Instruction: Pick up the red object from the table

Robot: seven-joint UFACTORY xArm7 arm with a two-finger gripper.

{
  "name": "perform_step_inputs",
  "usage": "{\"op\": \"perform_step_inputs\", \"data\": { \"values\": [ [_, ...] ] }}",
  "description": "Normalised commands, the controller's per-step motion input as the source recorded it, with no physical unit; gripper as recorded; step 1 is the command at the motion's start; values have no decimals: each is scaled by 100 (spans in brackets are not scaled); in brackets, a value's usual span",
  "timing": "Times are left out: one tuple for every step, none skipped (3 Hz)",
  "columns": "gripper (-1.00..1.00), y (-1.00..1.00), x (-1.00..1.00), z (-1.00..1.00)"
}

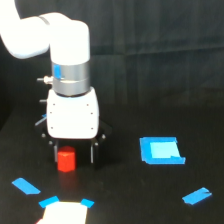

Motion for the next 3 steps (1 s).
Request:
{"op": "perform_step_inputs", "data": {
  "values": [
    [-99,9,43,-23],
    [-100,-17,63,42],
    [-100,-24,68,100]
  ]
}}
